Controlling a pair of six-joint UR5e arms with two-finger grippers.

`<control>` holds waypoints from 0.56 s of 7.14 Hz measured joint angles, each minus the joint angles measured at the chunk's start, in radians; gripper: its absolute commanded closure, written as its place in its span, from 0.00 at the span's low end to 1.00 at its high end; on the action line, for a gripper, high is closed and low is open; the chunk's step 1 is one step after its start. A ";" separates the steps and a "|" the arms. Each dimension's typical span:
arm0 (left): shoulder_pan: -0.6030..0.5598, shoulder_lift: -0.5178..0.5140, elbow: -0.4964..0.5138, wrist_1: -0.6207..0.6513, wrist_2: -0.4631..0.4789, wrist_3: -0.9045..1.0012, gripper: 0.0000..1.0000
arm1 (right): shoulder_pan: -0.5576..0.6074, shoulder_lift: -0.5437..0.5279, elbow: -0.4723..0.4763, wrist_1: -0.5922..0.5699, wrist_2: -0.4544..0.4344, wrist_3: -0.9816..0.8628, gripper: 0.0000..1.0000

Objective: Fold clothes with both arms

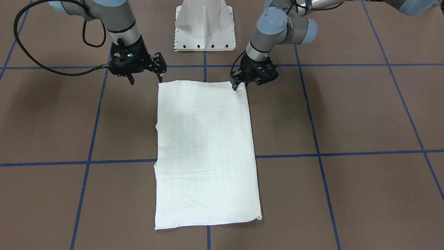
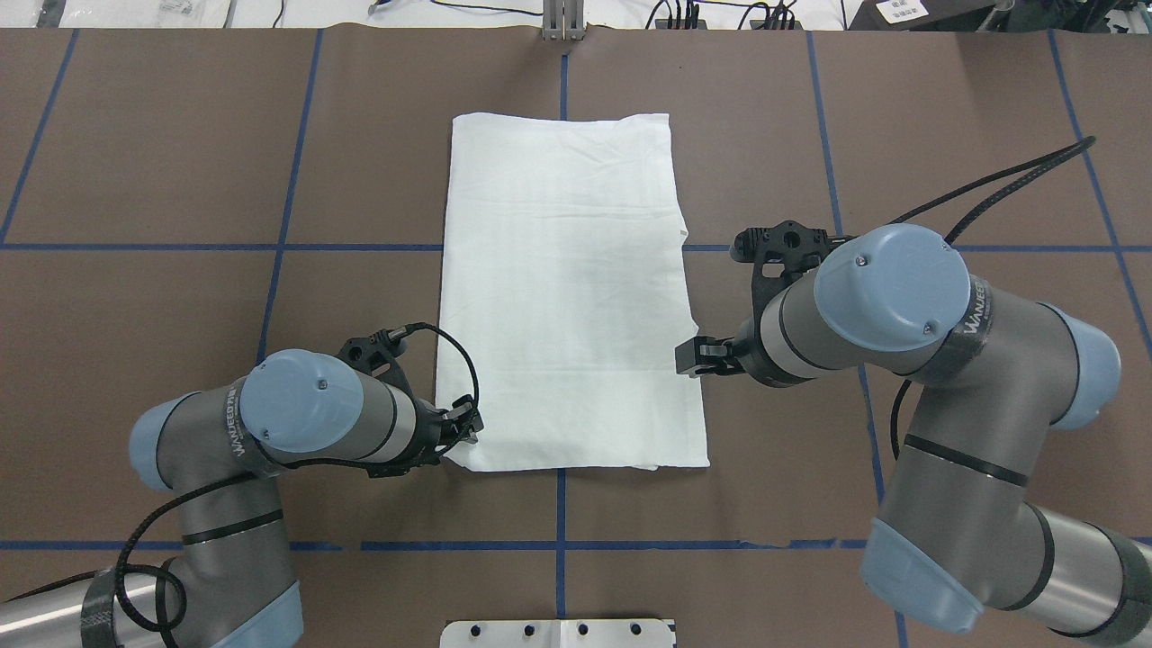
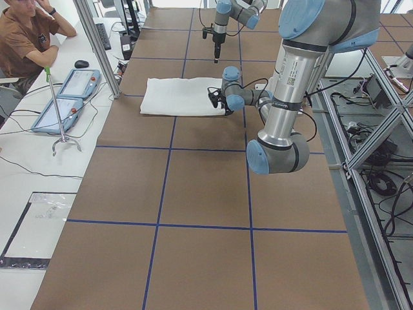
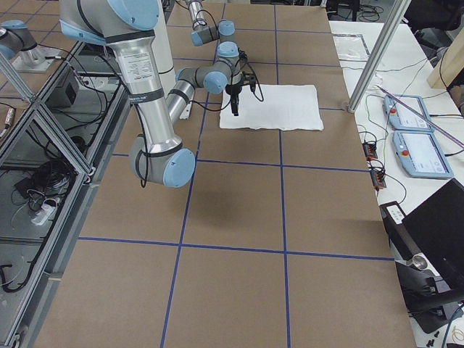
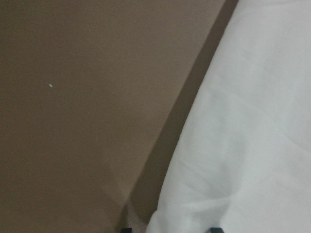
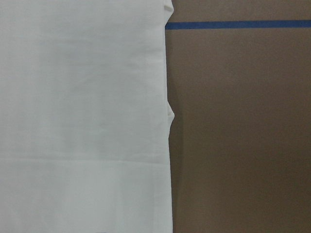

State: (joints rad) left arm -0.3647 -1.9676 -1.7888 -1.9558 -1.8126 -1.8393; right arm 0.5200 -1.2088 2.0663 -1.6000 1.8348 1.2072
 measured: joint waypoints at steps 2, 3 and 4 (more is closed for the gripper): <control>0.001 0.000 -0.005 0.000 0.000 0.000 0.74 | 0.000 0.000 0.000 0.000 0.000 0.000 0.00; 0.002 0.000 -0.006 -0.001 0.000 0.000 0.74 | 0.000 0.000 0.000 0.000 0.000 0.000 0.00; 0.001 0.000 -0.006 -0.001 0.000 0.001 0.74 | 0.001 -0.001 -0.001 0.000 0.000 0.000 0.00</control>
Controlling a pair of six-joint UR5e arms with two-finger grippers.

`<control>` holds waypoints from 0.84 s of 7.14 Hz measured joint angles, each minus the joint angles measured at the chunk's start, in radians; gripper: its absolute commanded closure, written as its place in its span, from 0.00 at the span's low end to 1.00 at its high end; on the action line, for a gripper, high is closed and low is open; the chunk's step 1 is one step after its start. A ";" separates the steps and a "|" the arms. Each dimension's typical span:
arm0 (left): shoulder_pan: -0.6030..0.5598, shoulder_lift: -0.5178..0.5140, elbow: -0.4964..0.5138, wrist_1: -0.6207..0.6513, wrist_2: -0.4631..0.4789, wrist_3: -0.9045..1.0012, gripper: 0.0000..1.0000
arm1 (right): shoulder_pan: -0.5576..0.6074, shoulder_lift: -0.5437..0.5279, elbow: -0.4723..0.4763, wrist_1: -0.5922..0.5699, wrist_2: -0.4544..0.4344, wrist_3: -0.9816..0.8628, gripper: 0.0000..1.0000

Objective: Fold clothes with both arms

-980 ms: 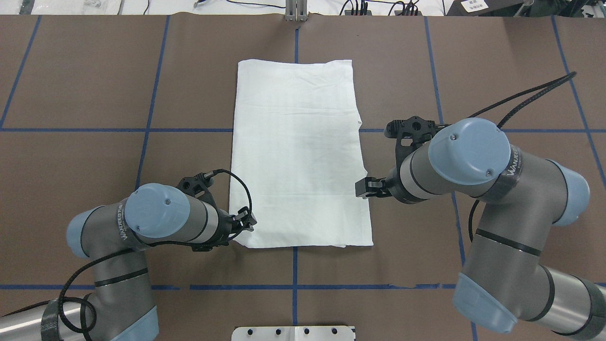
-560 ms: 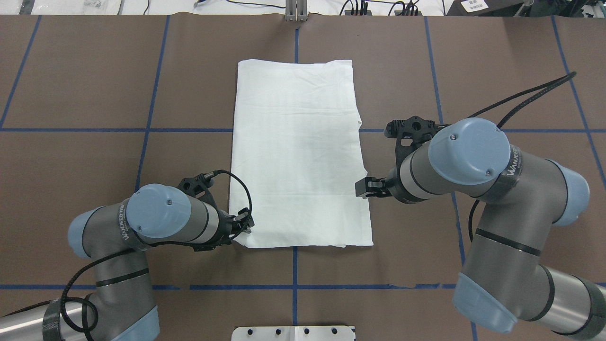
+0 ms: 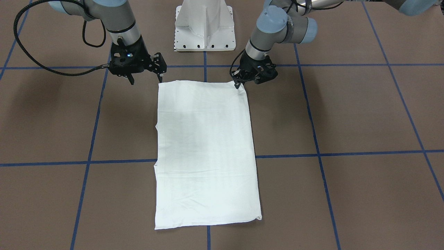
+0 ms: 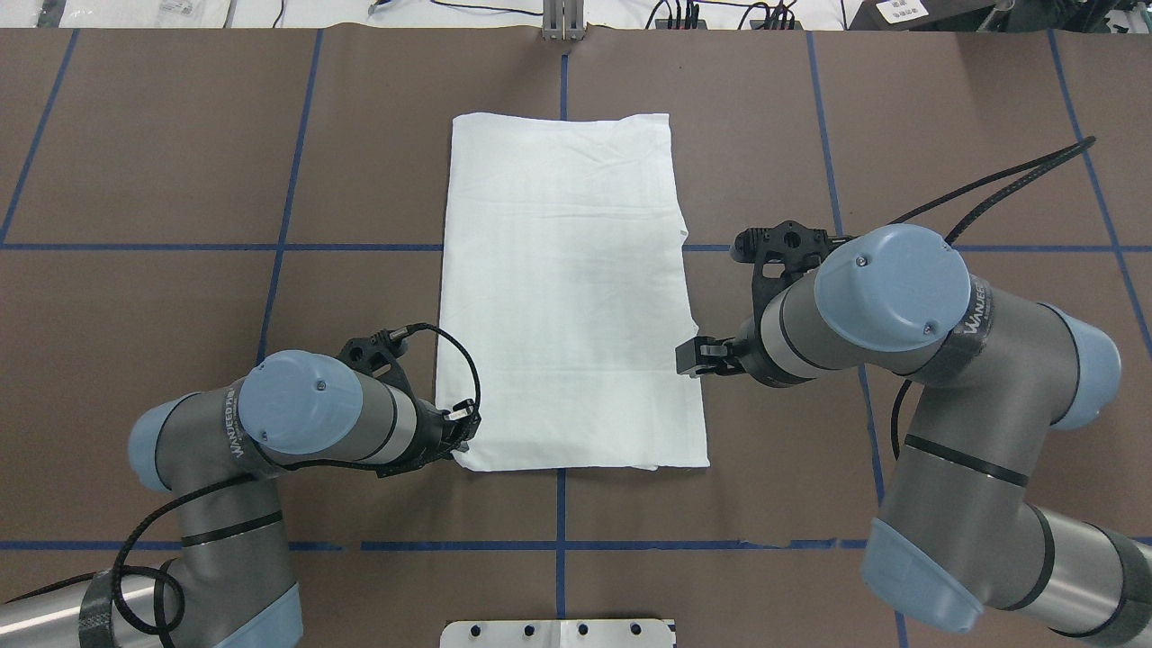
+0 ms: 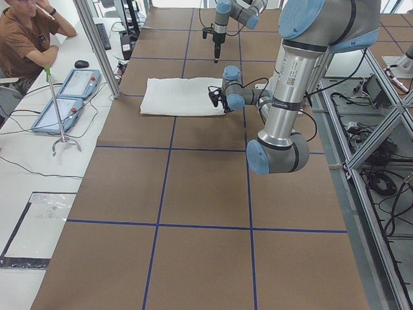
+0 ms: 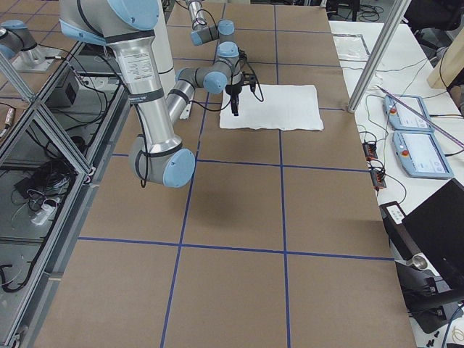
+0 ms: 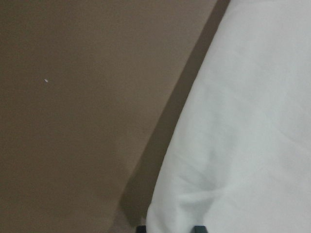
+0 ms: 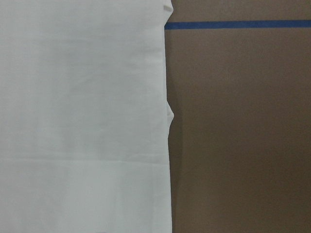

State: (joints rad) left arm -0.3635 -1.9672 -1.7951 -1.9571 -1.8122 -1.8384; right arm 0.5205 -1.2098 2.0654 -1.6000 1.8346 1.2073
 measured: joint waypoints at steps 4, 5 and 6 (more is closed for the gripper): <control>-0.006 -0.004 -0.001 0.000 0.001 0.000 1.00 | -0.003 0.002 -0.006 0.000 -0.001 0.032 0.00; -0.007 -0.005 -0.002 0.000 0.000 0.000 1.00 | -0.009 0.007 -0.004 0.006 -0.002 0.124 0.00; -0.007 -0.007 -0.002 0.000 0.000 0.000 1.00 | -0.025 0.013 -0.002 0.016 -0.005 0.248 0.00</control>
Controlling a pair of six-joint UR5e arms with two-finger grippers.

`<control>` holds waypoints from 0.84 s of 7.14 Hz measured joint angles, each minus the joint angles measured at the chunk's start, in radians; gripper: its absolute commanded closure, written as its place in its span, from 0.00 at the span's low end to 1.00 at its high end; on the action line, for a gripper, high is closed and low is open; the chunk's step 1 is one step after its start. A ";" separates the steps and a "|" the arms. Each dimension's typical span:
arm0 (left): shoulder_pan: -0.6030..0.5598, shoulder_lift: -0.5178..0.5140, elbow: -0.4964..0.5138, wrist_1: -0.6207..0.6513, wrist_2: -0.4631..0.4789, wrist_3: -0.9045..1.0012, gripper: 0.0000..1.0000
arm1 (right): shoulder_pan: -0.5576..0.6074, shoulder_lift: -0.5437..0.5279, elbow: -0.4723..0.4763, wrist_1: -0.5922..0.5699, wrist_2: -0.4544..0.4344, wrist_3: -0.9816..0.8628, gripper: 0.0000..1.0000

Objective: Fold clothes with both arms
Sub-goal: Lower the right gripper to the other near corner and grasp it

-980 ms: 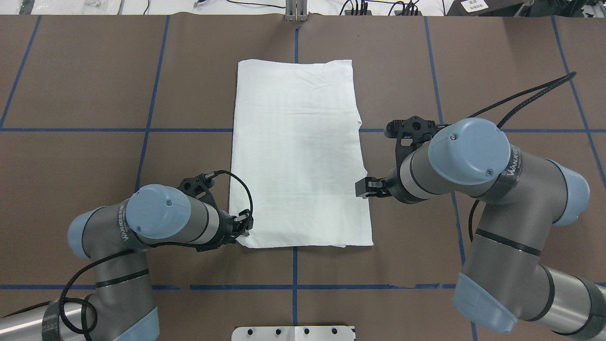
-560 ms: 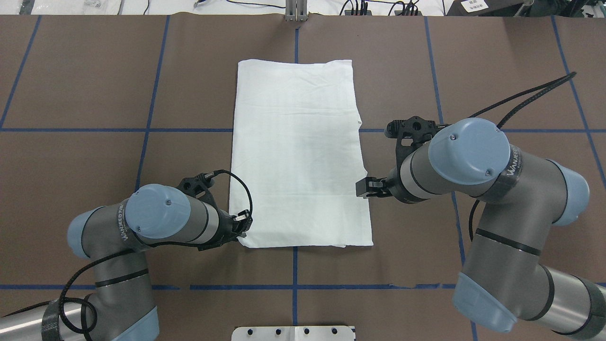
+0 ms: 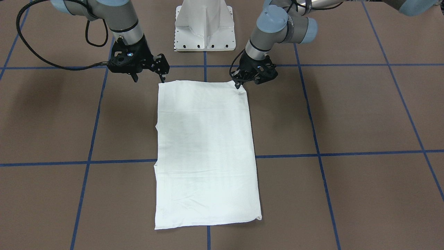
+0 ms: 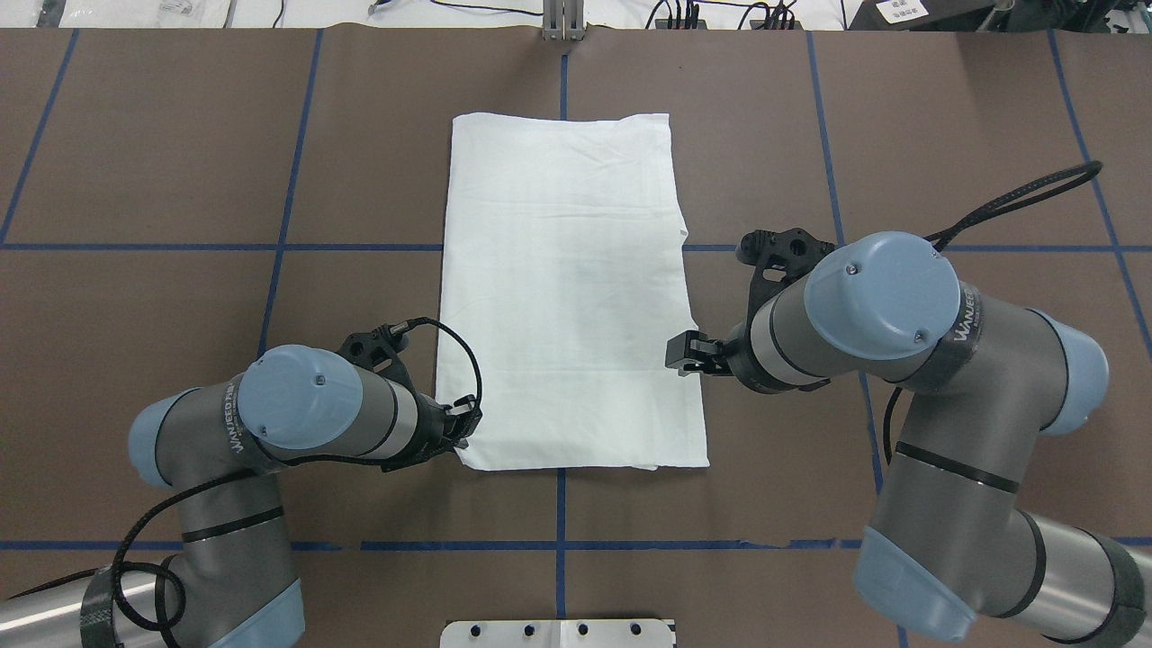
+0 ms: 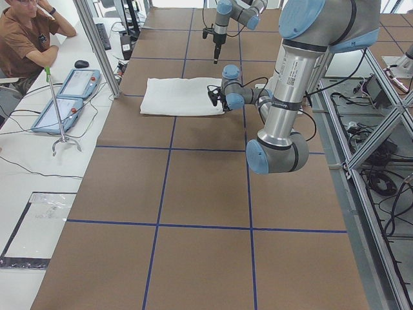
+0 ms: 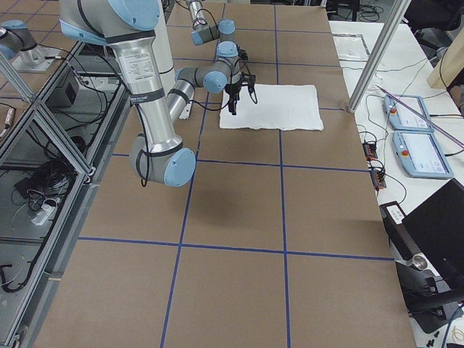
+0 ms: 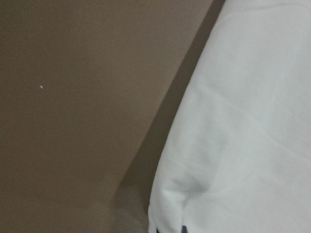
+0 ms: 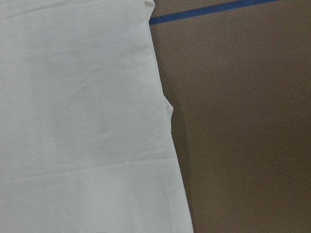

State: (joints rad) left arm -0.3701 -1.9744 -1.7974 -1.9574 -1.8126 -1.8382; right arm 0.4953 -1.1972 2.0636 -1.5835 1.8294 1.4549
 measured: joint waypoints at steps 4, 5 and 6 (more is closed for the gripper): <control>-0.001 -0.003 0.000 -0.001 -0.001 0.007 1.00 | -0.103 0.045 -0.058 -0.012 -0.103 0.412 0.00; 0.000 -0.004 0.000 -0.001 -0.001 0.008 1.00 | -0.109 0.068 -0.089 -0.039 -0.109 0.455 0.00; 0.000 -0.004 0.000 -0.002 0.000 0.008 1.00 | -0.113 0.086 -0.108 -0.070 -0.110 0.473 0.00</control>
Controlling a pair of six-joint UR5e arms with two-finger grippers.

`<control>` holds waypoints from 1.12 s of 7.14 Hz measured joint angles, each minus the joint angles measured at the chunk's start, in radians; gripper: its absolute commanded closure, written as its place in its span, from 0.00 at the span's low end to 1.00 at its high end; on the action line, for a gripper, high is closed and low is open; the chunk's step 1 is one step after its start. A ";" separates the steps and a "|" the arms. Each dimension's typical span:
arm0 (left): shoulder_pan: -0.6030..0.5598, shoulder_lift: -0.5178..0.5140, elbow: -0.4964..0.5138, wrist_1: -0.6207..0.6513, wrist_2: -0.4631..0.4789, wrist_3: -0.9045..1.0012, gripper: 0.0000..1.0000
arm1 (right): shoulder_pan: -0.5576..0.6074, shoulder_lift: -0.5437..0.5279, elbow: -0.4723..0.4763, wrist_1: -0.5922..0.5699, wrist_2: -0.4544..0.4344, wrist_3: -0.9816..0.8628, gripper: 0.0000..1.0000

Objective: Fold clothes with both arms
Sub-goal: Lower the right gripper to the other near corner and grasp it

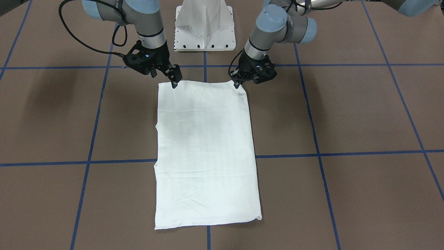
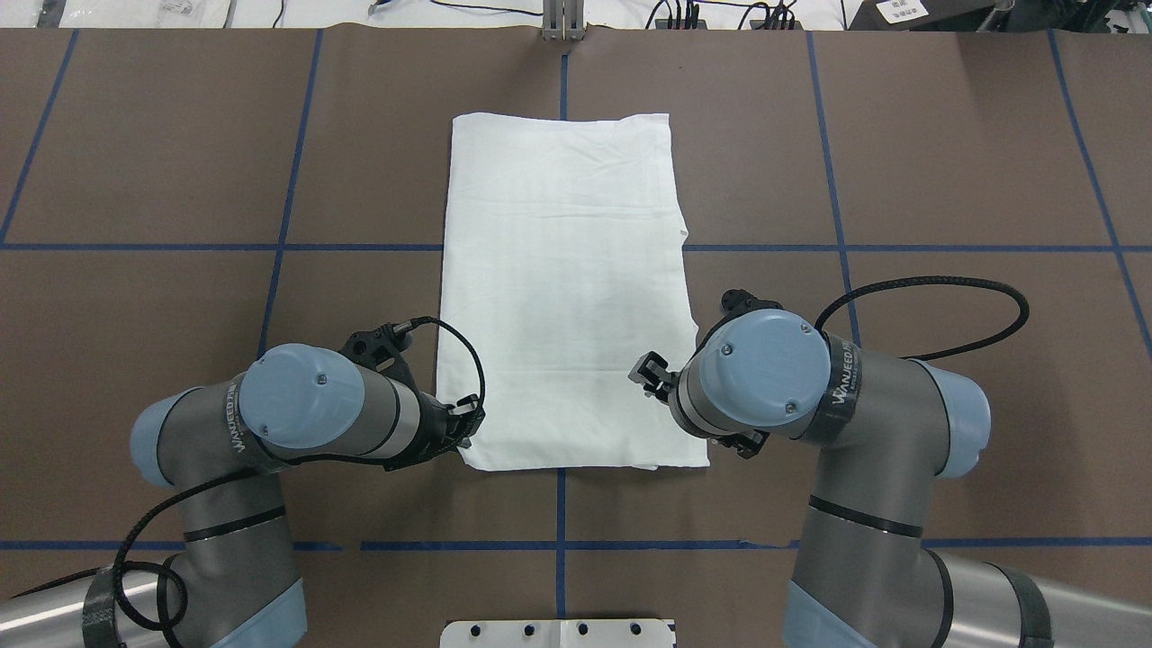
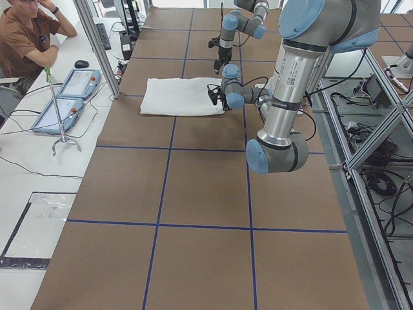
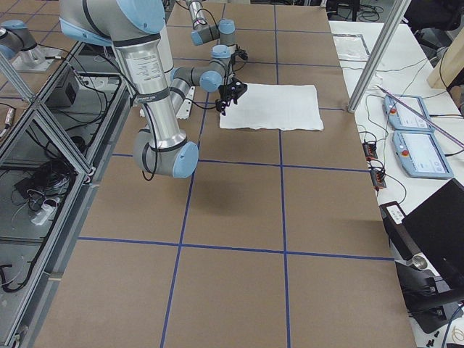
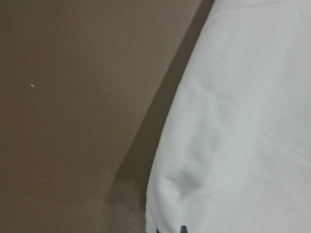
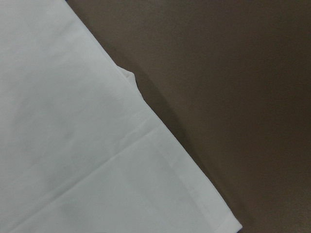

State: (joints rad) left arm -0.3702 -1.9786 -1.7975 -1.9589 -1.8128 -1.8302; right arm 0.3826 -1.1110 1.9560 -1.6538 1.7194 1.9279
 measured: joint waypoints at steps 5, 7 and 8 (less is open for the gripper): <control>-0.001 0.000 0.000 0.000 0.001 0.002 1.00 | -0.040 0.067 -0.114 -0.024 -0.001 0.008 0.00; -0.001 0.000 0.000 0.000 0.001 0.002 1.00 | -0.067 0.055 -0.129 -0.019 -0.004 0.007 0.00; -0.001 0.000 0.000 0.000 0.001 0.002 1.00 | -0.077 0.046 -0.134 -0.018 -0.004 0.005 0.00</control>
State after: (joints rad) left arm -0.3712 -1.9789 -1.7978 -1.9589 -1.8116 -1.8285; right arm 0.3060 -1.0648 1.8220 -1.6713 1.7153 1.9332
